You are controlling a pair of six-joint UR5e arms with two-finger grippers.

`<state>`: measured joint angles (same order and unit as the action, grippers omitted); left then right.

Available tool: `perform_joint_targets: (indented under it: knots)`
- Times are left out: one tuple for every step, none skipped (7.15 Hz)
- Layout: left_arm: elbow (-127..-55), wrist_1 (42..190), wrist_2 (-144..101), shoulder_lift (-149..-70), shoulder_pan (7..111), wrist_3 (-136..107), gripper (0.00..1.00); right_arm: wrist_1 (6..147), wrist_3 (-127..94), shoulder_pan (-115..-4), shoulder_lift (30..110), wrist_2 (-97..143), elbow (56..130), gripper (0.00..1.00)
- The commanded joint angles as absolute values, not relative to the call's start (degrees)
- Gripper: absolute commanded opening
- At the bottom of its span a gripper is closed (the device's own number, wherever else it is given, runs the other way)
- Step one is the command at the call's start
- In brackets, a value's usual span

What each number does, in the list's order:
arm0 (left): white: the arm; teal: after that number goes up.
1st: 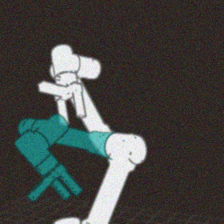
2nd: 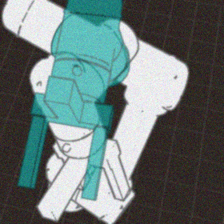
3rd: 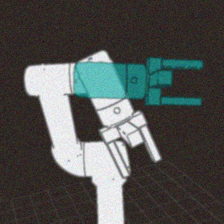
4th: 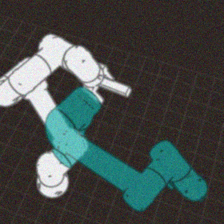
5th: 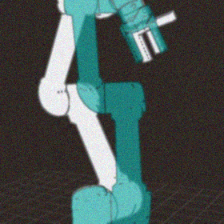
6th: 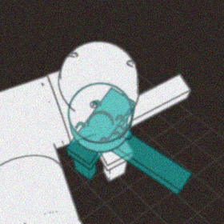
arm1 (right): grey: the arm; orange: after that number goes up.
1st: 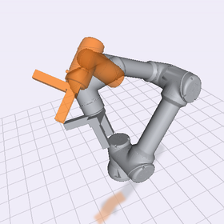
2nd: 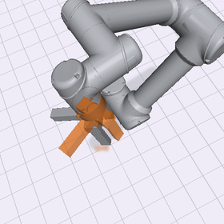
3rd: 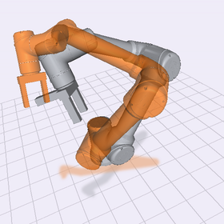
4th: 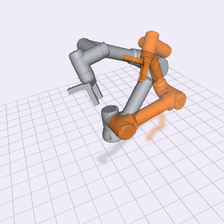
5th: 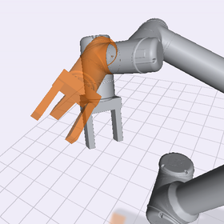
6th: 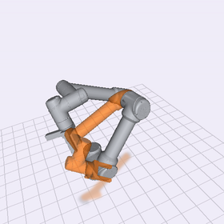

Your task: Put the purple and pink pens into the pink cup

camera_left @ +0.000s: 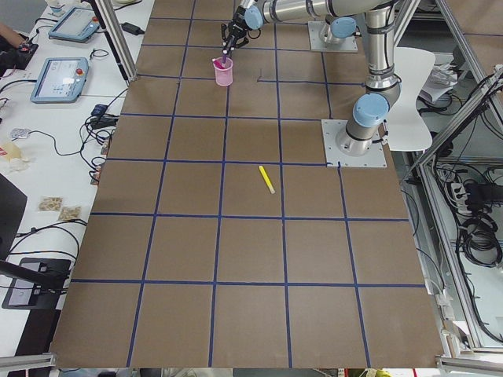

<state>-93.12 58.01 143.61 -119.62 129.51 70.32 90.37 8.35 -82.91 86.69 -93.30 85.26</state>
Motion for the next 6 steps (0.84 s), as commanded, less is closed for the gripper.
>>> perform_joint_targets:
  knots:
    - [-92.8,57.3,145.4,-120.8,130.2,70.6,0.97,90.9,8.6,-82.7,87.0,-93.3,85.3,1.0]
    - [-92.2,57.1,145.5,-120.6,130.2,71.4,1.0,91.0,8.6,-82.7,86.8,-93.3,85.3,1.0]
    - [-91.4,57.0,145.4,-118.6,130.0,73.5,1.0,91.0,8.7,-82.4,86.7,-93.3,85.3,1.0]
    - [-90.6,54.6,145.3,-116.9,128.9,75.0,1.0,91.0,8.8,-82.4,86.9,-93.3,85.3,1.0]
    - [-90.6,52.8,144.4,-114.2,126.0,75.1,1.0,91.0,8.8,-82.4,86.8,-93.3,85.3,1.0]
    - [-91.1,52.8,144.3,-110.8,122.4,75.0,0.89,90.9,8.7,-82.5,87.0,-93.3,85.3,1.0]
